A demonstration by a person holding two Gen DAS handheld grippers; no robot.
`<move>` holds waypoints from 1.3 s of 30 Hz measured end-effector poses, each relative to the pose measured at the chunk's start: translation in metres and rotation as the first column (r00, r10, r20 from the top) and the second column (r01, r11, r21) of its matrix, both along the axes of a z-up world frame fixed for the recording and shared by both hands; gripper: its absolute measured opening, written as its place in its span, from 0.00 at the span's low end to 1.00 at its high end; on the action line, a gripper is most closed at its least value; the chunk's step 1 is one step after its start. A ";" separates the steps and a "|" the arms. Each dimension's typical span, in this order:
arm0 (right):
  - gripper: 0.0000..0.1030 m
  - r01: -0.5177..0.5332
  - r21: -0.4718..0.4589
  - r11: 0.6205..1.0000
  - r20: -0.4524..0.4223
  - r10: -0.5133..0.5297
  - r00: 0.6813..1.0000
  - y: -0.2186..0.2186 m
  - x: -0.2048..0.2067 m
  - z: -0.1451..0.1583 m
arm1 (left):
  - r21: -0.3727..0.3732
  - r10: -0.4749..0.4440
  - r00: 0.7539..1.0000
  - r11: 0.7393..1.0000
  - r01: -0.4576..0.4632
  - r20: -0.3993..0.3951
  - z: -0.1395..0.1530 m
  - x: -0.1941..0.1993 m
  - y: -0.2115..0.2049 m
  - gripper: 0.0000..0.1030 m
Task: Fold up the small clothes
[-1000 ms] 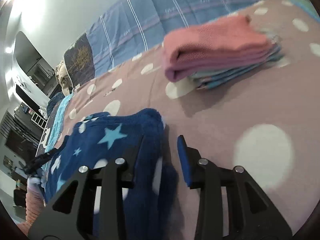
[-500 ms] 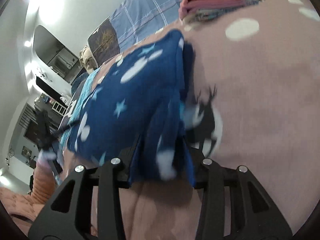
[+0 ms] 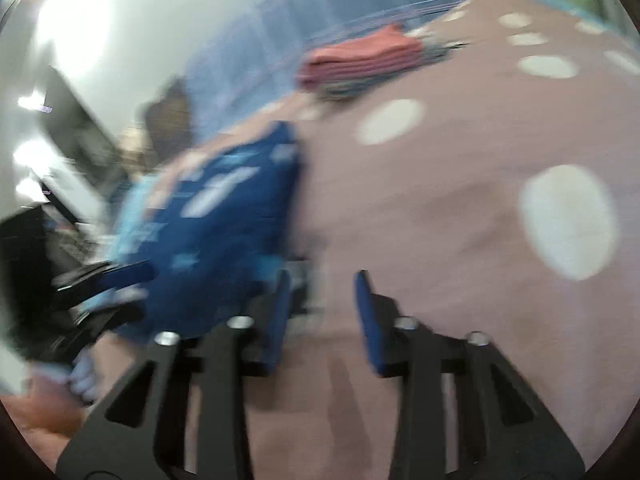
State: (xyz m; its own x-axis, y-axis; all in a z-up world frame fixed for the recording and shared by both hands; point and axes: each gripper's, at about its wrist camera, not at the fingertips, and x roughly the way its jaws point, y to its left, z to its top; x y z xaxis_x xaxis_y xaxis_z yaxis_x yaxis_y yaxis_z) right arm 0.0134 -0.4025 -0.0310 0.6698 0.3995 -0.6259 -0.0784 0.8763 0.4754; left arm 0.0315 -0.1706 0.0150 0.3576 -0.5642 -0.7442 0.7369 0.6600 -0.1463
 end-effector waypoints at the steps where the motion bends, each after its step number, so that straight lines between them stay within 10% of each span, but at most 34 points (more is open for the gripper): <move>1: 0.25 -0.003 0.011 1.000 -0.012 0.003 1.000 -0.002 0.002 -0.004 | 0.015 -0.011 1.000 1.000 0.011 -0.003 -0.004 -0.003 -0.009 0.57; 9: 0.27 -0.182 0.137 0.974 0.000 0.184 0.983 0.012 0.006 -0.021 | 0.086 0.026 0.998 0.996 -0.021 -0.058 -0.028 0.011 -0.042 0.62; 17: 0.35 -0.103 0.175 0.979 -0.017 0.107 0.994 -0.013 0.007 -0.025 | 0.109 0.152 0.982 0.984 -0.140 -0.111 -0.035 0.038 -0.045 0.62; 20: 0.36 -0.089 0.156 0.984 -0.023 0.094 0.995 -0.017 0.015 -0.021 | 0.121 0.163 0.983 0.981 -0.152 -0.086 -0.041 0.039 -0.039 0.40; 39: 0.40 -0.310 0.095 0.946 -0.145 0.321 0.936 0.059 0.191 -0.009 | -0.039 0.123 0.976 0.990 -0.133 -0.179 -0.045 0.035 0.001 0.29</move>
State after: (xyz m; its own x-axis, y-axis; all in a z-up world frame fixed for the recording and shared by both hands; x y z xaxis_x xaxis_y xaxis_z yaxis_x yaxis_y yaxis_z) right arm 0.2042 -0.3431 -0.0404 0.3980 0.6206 -0.6756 -0.2647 0.7828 0.5631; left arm 0.0668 -0.1693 -0.0295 0.2953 -0.5607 -0.7736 0.6065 0.7356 -0.3017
